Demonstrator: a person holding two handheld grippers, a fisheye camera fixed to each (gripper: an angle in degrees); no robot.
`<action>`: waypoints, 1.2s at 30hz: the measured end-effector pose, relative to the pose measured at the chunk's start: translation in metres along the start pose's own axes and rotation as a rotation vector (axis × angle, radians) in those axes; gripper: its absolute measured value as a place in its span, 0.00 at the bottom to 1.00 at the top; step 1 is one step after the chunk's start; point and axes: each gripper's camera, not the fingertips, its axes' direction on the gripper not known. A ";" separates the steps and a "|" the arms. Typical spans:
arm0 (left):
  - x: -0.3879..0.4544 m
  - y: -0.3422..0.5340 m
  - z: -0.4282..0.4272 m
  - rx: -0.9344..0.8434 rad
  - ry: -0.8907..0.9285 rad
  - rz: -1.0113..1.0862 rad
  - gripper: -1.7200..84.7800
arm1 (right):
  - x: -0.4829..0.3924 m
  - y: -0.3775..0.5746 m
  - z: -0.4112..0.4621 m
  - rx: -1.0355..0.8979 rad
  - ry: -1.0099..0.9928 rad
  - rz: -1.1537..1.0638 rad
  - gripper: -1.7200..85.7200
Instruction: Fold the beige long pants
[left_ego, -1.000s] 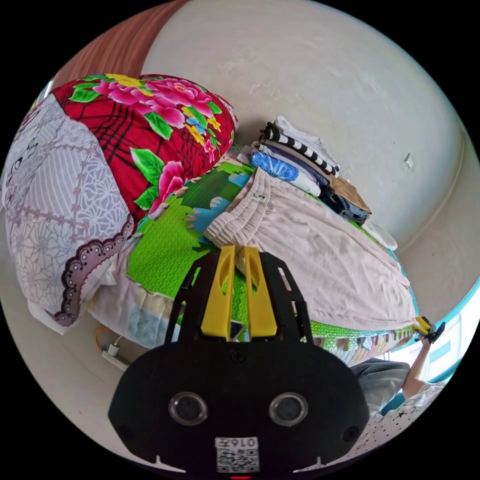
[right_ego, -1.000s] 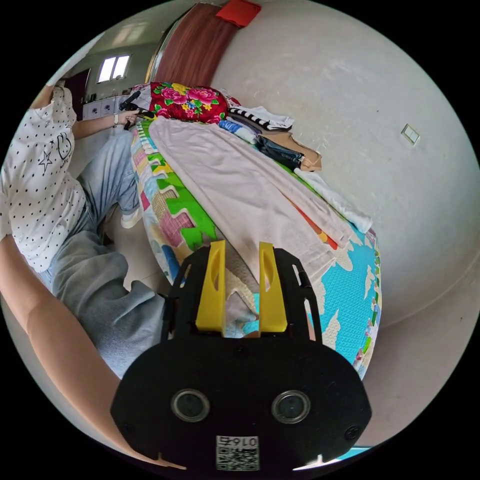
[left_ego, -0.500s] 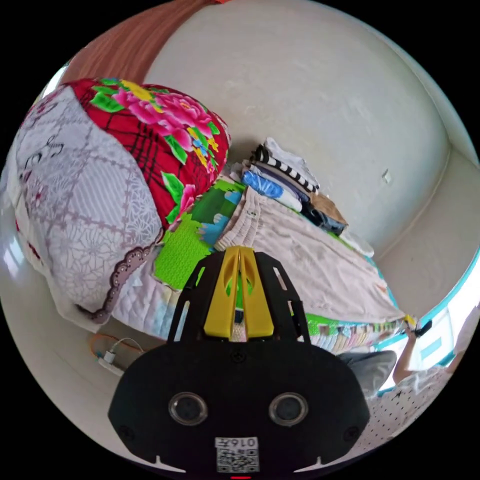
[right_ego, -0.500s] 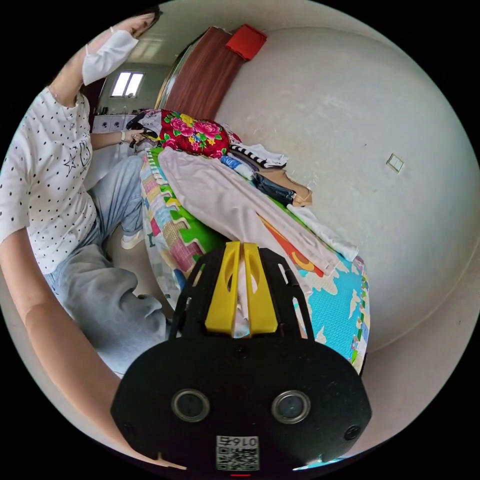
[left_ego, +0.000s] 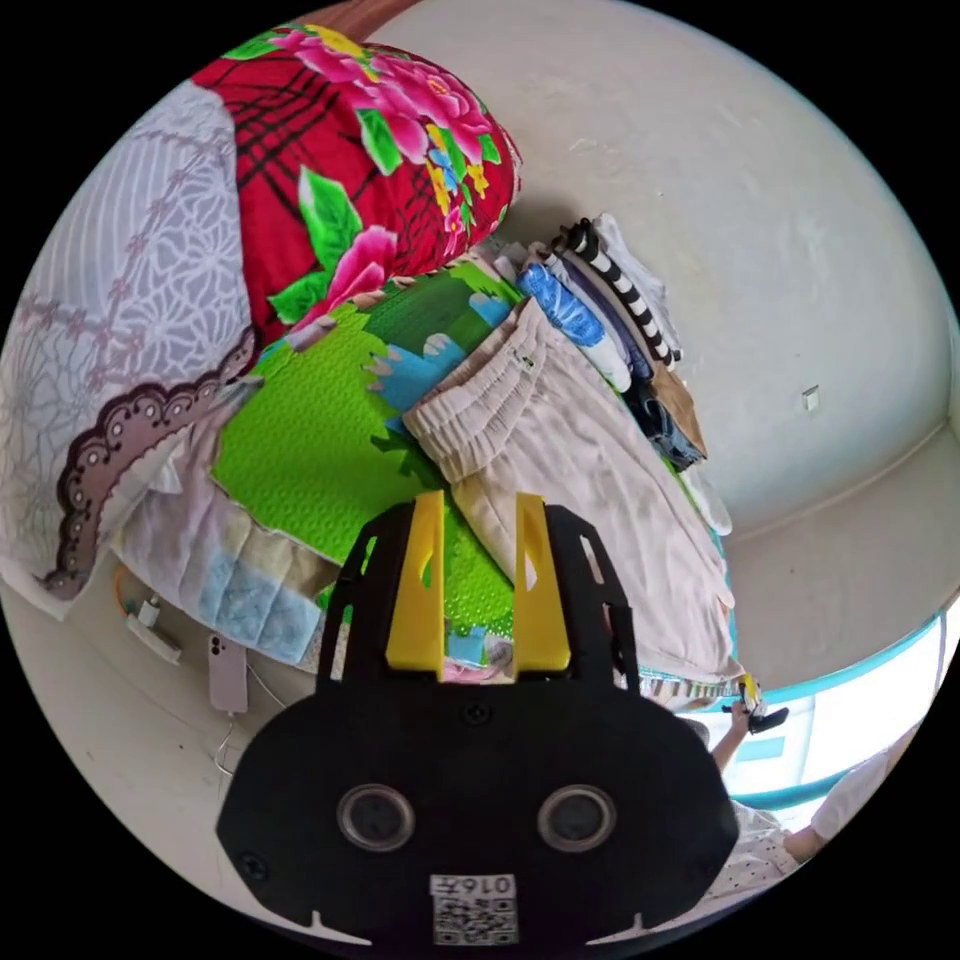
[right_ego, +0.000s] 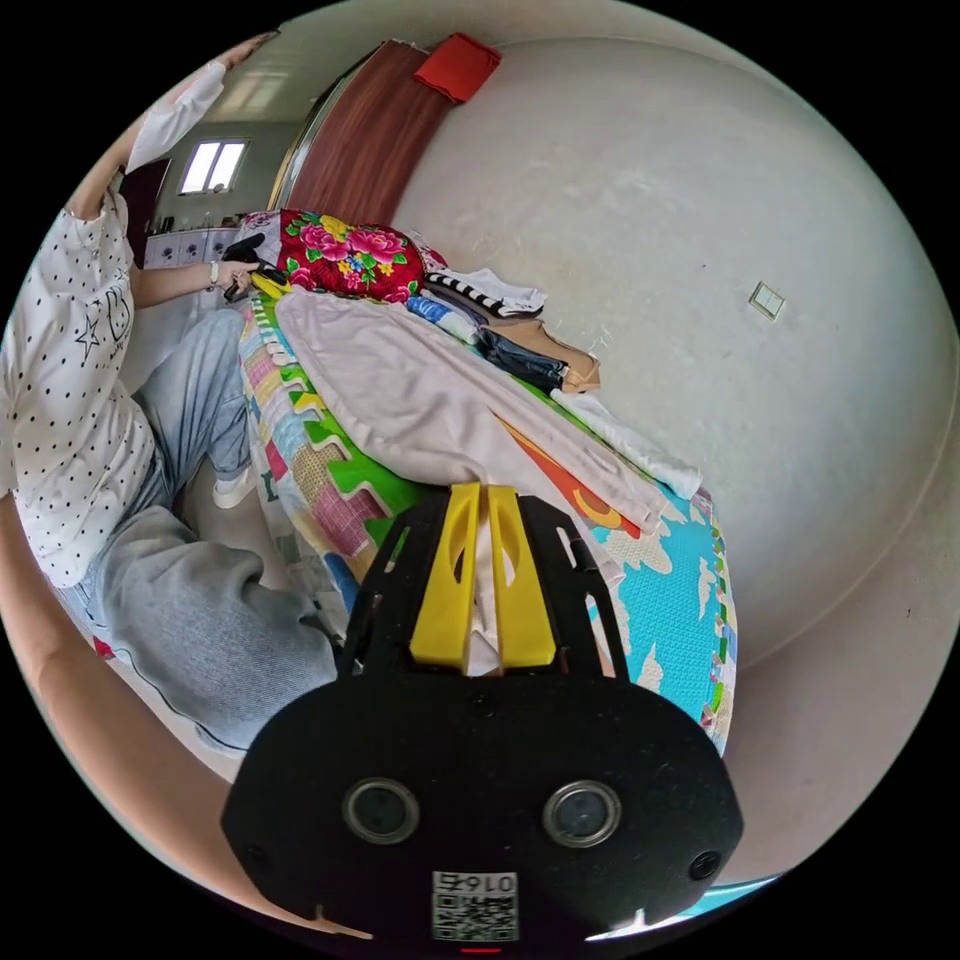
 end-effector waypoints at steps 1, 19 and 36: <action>0.004 -0.006 0.003 -0.012 -0.029 0.021 0.09 | 0.000 0.000 0.001 -0.006 0.000 0.000 0.02; -0.025 -0.045 -0.043 -0.106 0.225 0.103 0.01 | 0.013 0.017 -0.026 -0.057 0.042 0.001 0.02; -0.007 -0.108 -0.081 -0.059 0.563 0.008 0.01 | 0.096 -0.013 -0.007 0.173 0.165 0.127 0.02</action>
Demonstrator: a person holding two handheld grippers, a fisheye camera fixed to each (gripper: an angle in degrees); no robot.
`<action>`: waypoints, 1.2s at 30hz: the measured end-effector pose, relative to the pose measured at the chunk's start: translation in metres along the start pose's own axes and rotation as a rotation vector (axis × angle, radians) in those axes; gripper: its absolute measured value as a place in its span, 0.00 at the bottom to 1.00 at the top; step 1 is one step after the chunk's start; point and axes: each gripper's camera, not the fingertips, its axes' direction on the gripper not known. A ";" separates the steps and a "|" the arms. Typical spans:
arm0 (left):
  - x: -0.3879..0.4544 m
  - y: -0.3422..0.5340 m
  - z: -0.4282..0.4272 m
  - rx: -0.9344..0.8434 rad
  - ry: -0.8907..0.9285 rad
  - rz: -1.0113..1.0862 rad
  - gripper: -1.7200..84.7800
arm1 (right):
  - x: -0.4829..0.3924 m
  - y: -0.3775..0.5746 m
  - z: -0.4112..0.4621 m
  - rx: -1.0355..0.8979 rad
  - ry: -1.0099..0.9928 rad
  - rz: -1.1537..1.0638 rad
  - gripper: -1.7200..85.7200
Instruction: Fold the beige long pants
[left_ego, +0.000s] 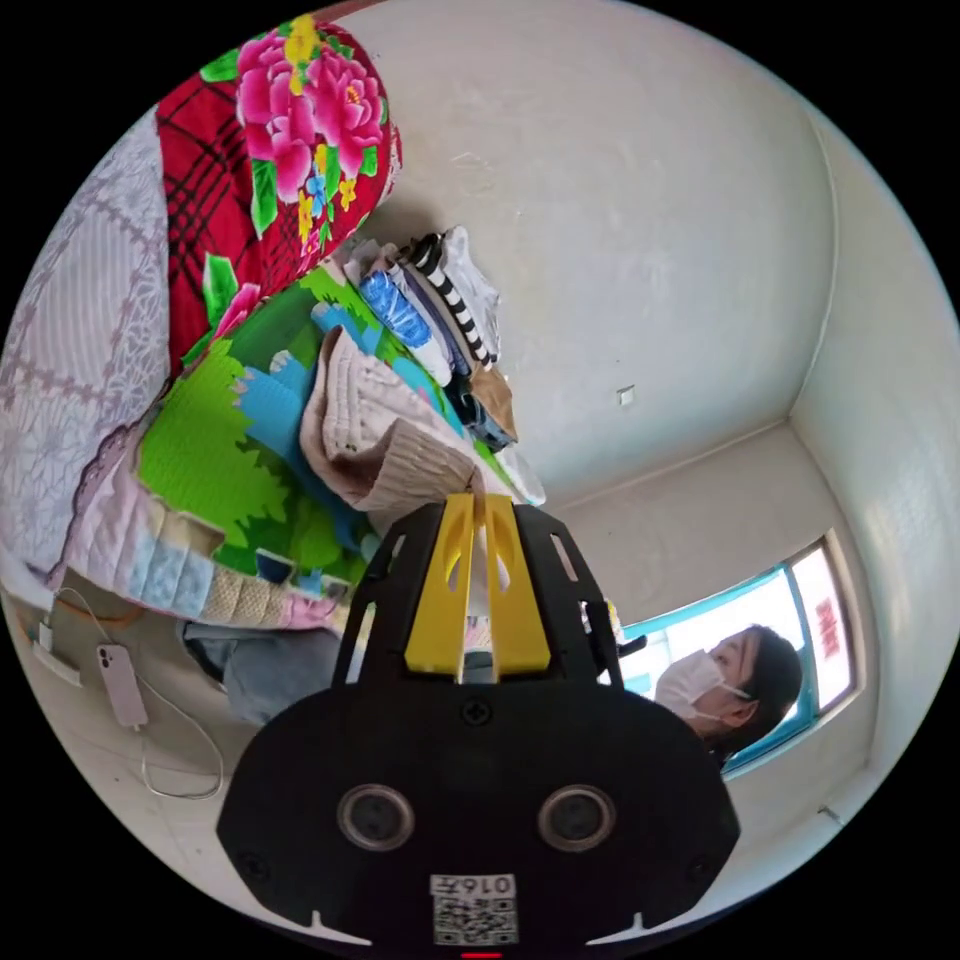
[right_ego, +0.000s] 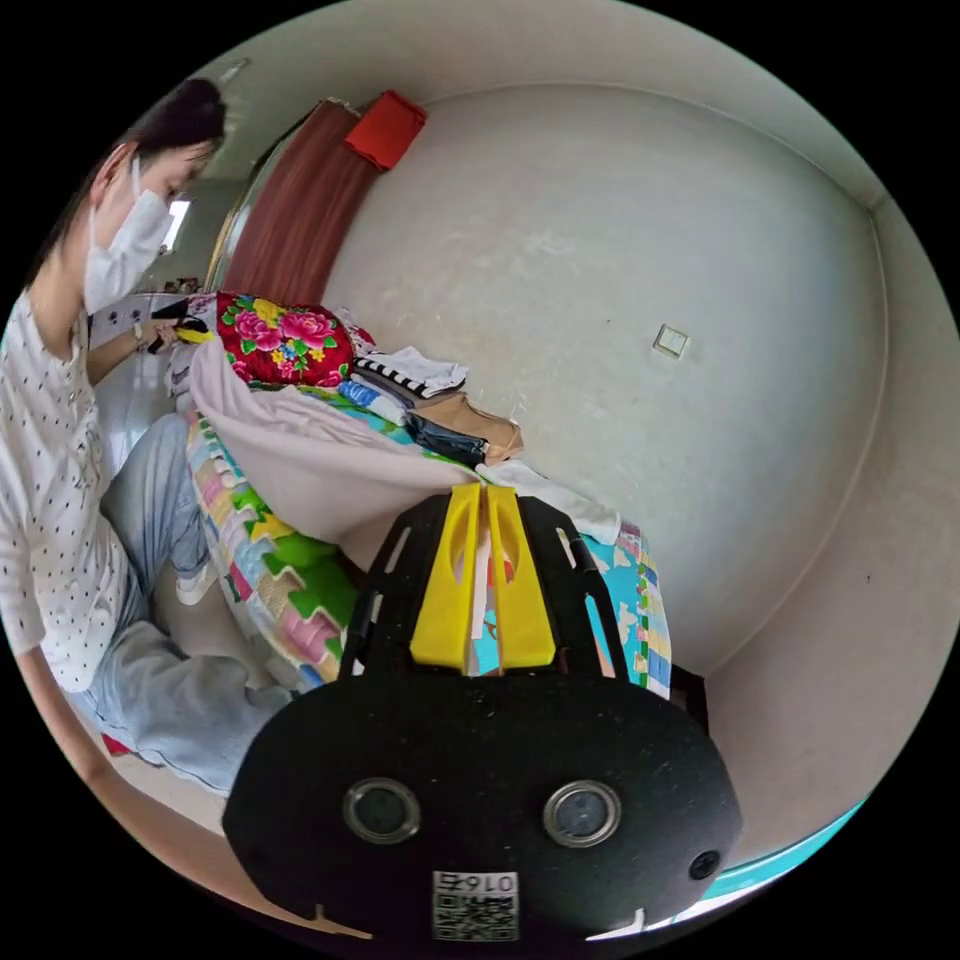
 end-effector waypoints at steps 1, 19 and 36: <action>0.001 -0.016 0.006 0.007 0.003 -0.020 0.01 | 0.008 -0.005 0.012 -0.011 0.001 0.018 0.02; -0.046 -0.184 0.235 0.205 0.273 -0.255 0.06 | 0.205 -0.038 0.525 -0.782 0.226 0.739 0.08; 0.072 -0.075 0.304 -0.144 -0.729 0.282 0.10 | 0.218 0.030 0.501 -0.747 -0.076 0.664 0.14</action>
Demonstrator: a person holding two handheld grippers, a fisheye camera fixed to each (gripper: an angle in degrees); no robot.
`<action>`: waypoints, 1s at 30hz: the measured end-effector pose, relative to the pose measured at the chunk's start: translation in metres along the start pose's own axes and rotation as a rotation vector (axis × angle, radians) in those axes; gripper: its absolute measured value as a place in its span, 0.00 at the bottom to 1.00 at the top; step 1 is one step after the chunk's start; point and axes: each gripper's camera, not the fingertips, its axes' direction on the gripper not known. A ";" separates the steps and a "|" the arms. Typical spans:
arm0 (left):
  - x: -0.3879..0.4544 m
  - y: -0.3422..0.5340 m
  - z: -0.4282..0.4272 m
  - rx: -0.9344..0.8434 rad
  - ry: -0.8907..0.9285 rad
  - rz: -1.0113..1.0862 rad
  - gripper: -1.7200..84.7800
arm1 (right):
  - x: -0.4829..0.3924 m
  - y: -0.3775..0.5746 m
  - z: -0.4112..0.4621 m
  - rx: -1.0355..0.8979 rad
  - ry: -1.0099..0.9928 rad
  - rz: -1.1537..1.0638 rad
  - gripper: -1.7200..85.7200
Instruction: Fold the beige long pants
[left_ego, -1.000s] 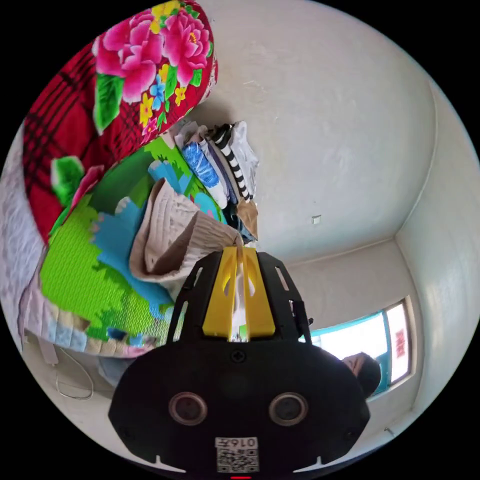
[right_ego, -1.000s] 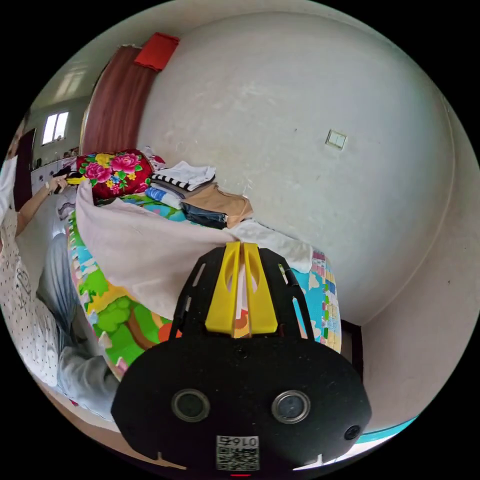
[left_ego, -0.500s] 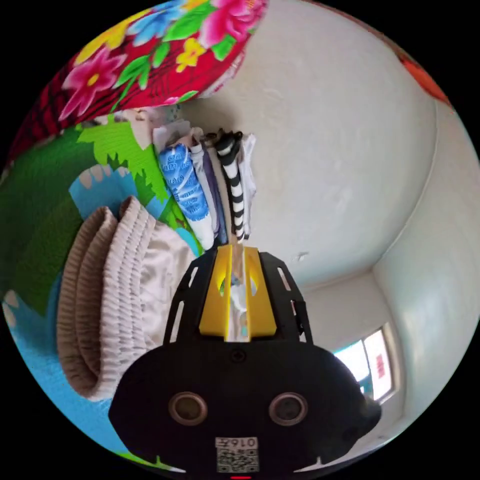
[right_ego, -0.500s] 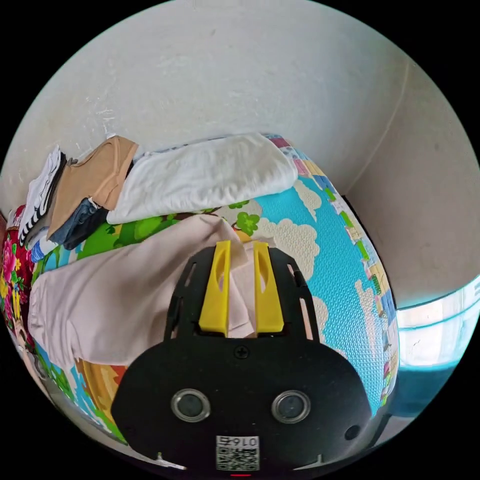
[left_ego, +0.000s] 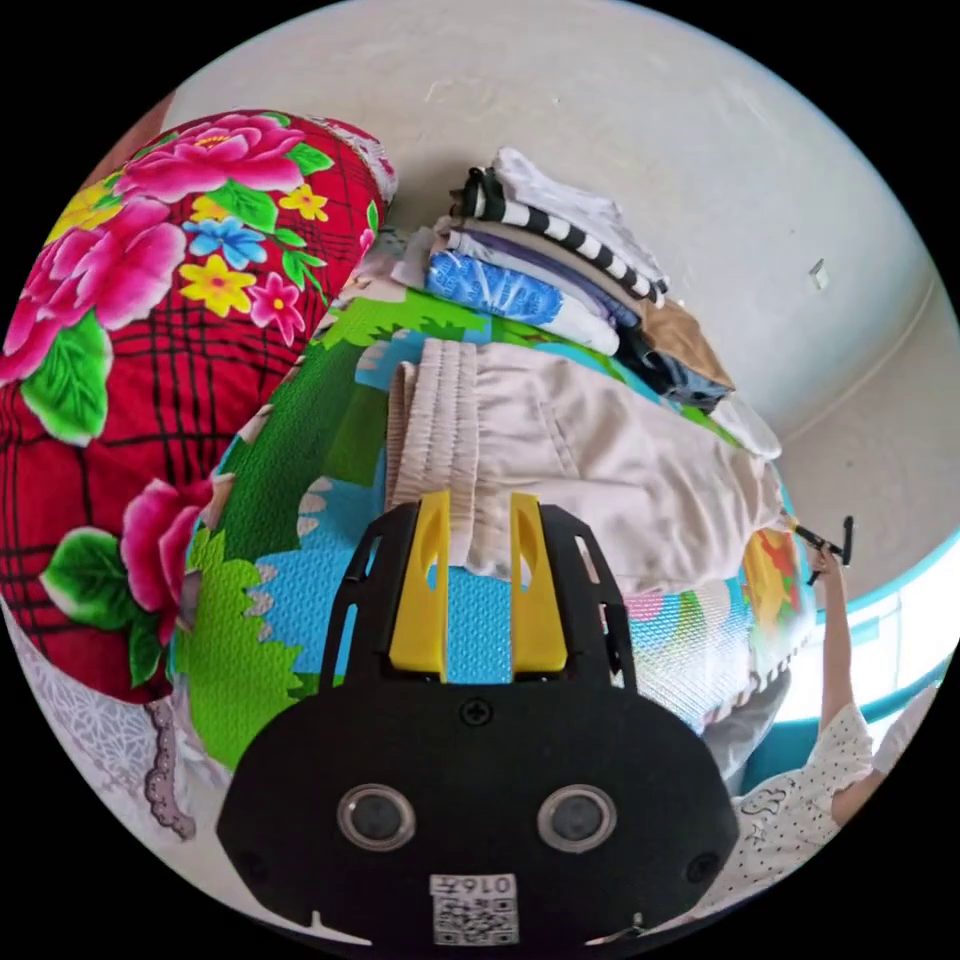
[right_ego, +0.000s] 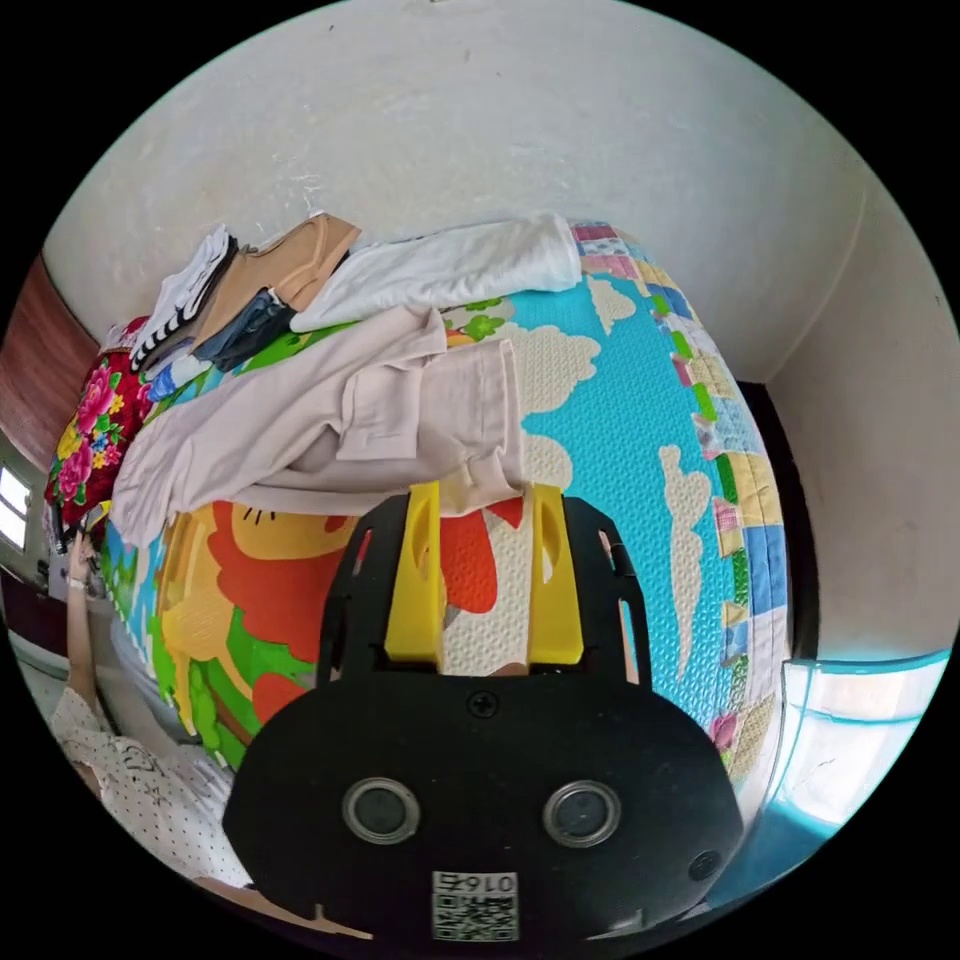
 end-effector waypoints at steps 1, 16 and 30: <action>0.011 -0.003 0.010 -0.021 -0.062 0.007 0.09 | -0.004 -0.002 0.003 0.009 0.023 0.009 0.13; 0.094 0.033 -0.030 0.218 0.034 0.018 0.06 | -0.120 -0.043 -0.041 0.196 0.184 0.071 0.05; 0.295 0.058 0.042 0.260 0.099 0.527 0.08 | -0.588 -0.083 0.057 -0.183 -0.447 -0.633 0.10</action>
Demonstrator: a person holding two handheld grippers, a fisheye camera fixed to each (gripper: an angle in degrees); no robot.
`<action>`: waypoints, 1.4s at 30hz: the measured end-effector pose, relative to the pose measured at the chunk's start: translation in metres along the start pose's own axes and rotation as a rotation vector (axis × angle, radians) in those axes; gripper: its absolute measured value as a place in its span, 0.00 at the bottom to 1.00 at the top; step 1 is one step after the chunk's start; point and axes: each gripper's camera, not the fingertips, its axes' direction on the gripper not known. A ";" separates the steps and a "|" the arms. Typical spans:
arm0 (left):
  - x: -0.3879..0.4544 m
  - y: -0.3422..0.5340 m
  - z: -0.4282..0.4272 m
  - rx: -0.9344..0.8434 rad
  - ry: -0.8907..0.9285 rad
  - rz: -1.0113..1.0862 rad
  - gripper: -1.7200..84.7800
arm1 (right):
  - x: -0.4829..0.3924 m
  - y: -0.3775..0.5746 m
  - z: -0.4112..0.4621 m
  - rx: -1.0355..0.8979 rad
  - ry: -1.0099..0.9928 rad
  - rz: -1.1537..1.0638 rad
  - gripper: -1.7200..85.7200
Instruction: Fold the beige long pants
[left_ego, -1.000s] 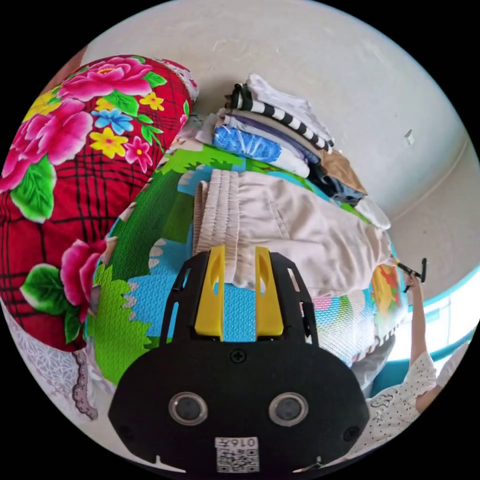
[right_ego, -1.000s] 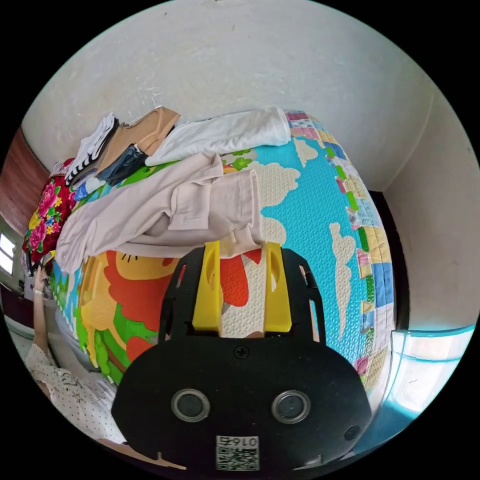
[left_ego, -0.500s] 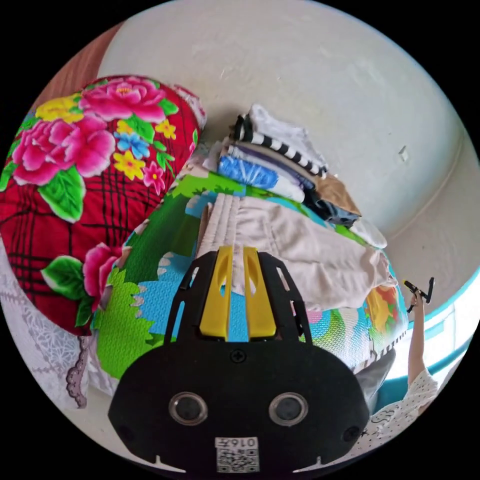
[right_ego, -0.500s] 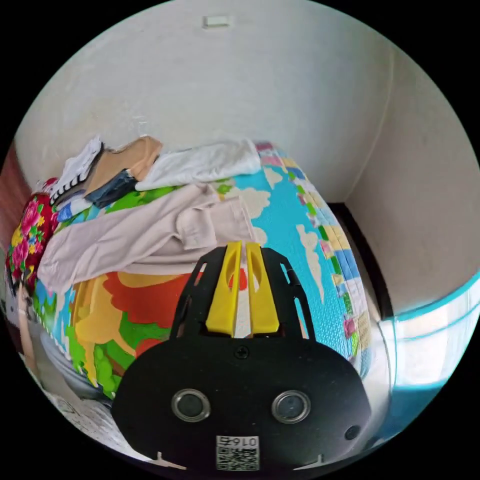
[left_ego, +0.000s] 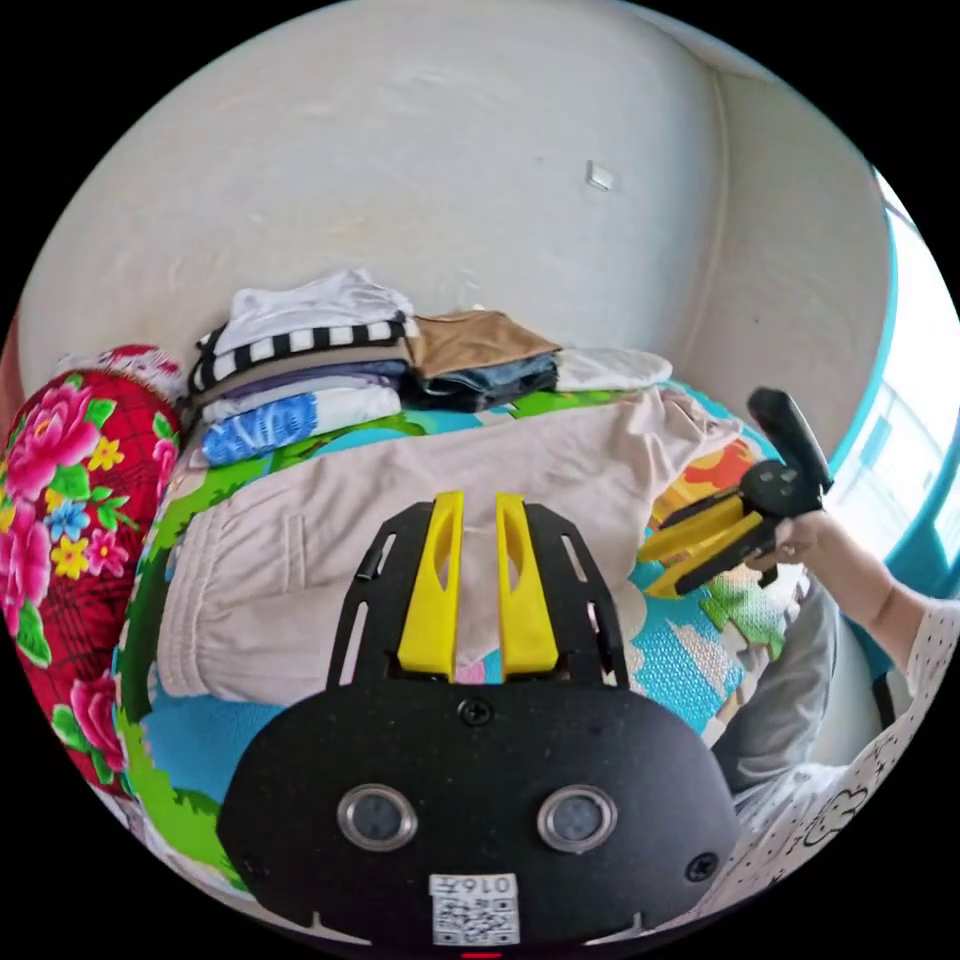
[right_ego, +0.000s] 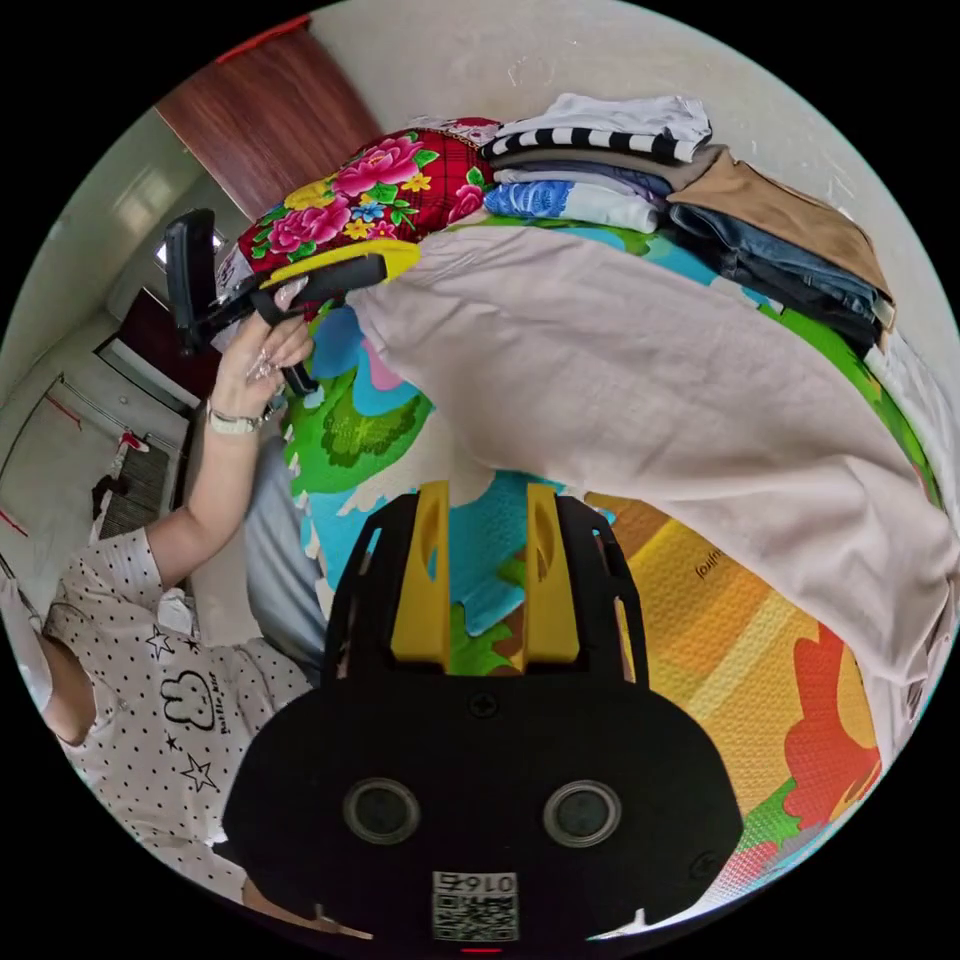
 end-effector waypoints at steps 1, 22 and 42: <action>0.008 0.002 0.003 0.011 0.034 0.056 0.08 | -0.003 -0.008 0.001 0.007 -0.005 0.007 0.09; -0.083 0.028 0.065 -0.110 0.451 -0.218 0.04 | -0.119 -0.173 -0.092 0.164 0.091 -0.020 0.12; -0.242 0.128 -0.098 0.151 0.012 -0.559 0.05 | -0.278 -0.179 -0.139 0.147 0.197 -0.146 0.03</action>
